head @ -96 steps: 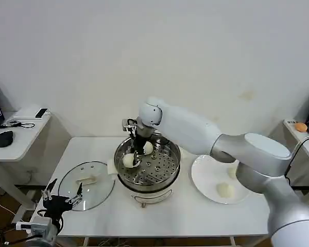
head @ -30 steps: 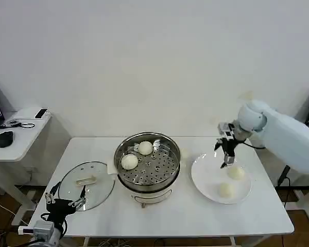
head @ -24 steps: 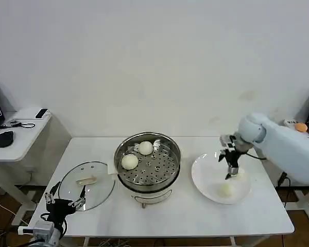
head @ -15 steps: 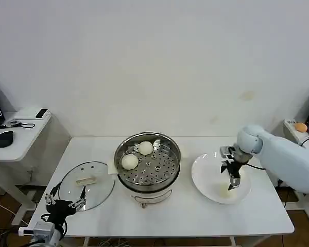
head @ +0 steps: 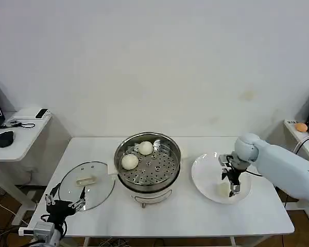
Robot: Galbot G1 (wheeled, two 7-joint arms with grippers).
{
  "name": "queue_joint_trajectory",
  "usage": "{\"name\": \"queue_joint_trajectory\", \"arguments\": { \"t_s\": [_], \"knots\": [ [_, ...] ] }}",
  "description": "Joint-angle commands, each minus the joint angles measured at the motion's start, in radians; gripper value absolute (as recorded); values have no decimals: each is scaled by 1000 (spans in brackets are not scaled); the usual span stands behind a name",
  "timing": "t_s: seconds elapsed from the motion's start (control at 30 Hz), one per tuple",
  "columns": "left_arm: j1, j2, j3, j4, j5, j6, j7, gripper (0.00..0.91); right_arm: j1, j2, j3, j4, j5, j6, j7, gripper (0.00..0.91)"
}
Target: Take steamed baozi put them in steamer then cover it.
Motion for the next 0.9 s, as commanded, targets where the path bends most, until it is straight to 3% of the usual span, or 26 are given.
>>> {"name": "queue_joint_trajectory", "arguments": {
  "t_s": [0.03,0.37,0.5,0.9],
  "knots": [
    [-1,1,1,1,1,0,0,907,-19,4,9,-15,-11,2,4,907],
    [-1,3,-9,-5,0,0,1,907,-26,10,25,-16,-18,-1,8,907],
    [0,4,-11,-14,0,0,5,907,-24,8,27,-16,-17,-2,8,806],
    [1,3,-6,-14,0,0,2,907,-25,-2,31,-9,-19,-4,6,705]
  ]
}}
